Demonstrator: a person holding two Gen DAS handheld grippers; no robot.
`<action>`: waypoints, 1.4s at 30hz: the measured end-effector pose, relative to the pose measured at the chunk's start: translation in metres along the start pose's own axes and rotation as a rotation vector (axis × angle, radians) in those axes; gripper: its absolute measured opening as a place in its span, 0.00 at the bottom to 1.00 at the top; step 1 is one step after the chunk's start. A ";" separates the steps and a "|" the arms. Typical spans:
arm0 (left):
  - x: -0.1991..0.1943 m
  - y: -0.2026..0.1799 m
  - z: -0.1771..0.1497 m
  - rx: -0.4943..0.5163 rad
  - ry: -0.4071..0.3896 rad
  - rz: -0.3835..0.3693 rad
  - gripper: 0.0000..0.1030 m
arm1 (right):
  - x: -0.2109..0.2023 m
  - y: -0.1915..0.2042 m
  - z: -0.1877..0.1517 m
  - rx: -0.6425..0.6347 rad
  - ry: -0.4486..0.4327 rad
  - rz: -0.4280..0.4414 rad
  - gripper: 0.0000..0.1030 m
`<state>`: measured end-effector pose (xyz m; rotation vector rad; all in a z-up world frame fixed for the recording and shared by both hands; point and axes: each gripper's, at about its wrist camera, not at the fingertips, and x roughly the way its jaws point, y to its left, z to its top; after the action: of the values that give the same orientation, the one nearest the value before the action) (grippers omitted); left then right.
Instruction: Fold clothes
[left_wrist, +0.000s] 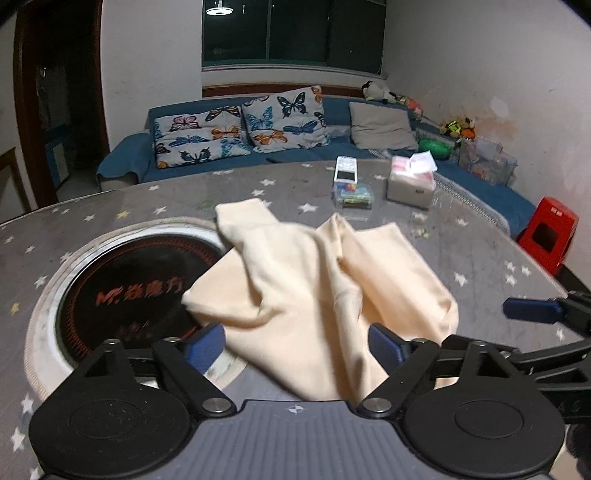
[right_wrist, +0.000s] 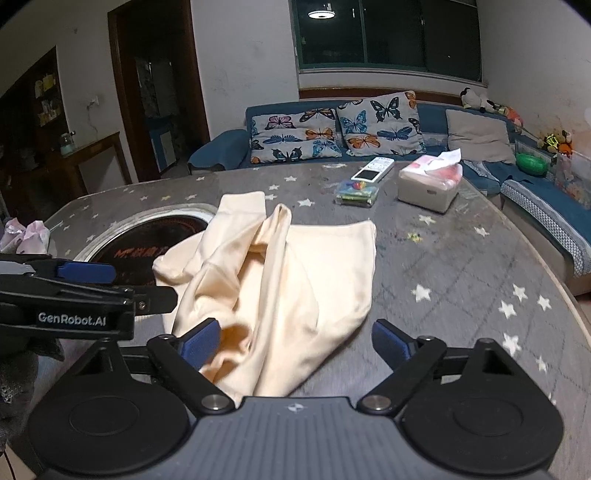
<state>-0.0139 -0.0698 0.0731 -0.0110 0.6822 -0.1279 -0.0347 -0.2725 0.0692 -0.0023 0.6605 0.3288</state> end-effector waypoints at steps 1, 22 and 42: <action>0.003 0.000 0.005 -0.002 -0.005 -0.010 0.79 | 0.002 -0.001 0.003 0.000 -0.002 -0.002 0.87; 0.080 -0.002 0.031 0.040 0.088 -0.138 0.07 | 0.042 -0.021 0.045 -0.033 0.013 0.010 0.73; -0.006 0.068 -0.008 -0.159 -0.009 -0.056 0.03 | 0.134 0.013 0.062 -0.137 0.149 0.083 0.23</action>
<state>-0.0157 -0.0011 0.0673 -0.1838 0.6815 -0.1271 0.0986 -0.2135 0.0389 -0.1315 0.7854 0.4567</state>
